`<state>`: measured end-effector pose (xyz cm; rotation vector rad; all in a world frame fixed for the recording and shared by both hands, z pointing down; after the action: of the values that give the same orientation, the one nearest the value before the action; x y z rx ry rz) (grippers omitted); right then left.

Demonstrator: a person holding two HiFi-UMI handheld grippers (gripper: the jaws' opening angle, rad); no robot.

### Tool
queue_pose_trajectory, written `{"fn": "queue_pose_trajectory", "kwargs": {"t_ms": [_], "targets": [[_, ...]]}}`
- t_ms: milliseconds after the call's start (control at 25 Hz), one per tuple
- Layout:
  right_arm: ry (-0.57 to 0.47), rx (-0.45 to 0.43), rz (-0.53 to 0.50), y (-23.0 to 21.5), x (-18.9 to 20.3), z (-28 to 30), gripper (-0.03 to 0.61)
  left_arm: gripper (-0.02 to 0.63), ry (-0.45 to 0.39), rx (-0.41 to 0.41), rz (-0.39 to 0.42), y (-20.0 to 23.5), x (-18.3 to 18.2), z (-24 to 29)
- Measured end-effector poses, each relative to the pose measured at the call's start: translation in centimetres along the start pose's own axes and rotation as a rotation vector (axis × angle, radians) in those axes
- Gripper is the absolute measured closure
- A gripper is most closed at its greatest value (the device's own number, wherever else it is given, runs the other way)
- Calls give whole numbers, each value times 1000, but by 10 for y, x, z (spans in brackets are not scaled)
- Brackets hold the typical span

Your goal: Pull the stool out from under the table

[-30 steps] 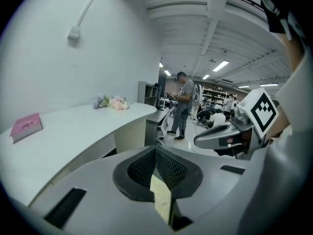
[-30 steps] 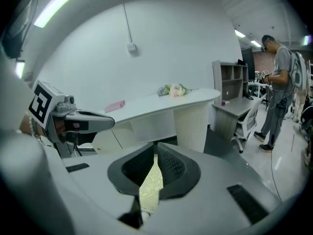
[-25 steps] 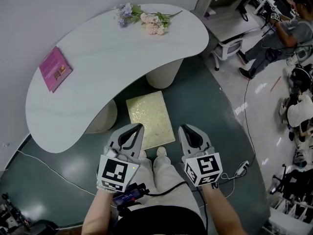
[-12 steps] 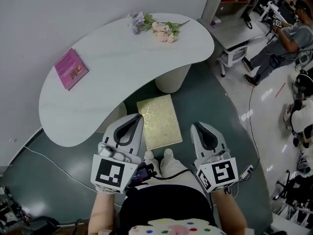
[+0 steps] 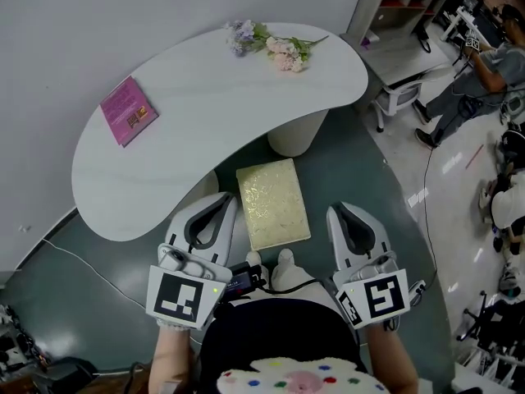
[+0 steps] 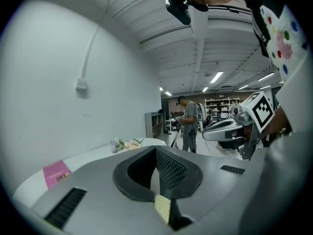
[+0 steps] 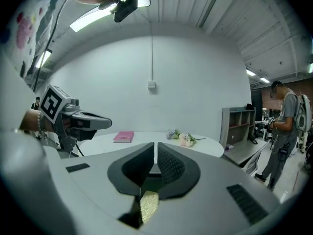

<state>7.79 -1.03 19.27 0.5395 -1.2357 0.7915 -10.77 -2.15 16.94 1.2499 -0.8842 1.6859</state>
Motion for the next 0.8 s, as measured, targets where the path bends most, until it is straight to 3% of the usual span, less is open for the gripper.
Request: {"fn": "queue_pose_trajectory", "kwargs": {"t_ms": [800], "targets": [[17,-26,-42,14,-3,11,534,597,23,9,-14,6,7,-1]]}}
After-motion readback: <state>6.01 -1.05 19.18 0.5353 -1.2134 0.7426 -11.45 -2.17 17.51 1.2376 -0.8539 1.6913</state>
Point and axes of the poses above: the fingertips, and each gripper's own axes: z forward along the fingers, y to its left, x out of its underside, the point moved 3 cm from there along -z, backward along the fingers, and after that the axes turned 8 degrees about -x, right-handed, at the moved point
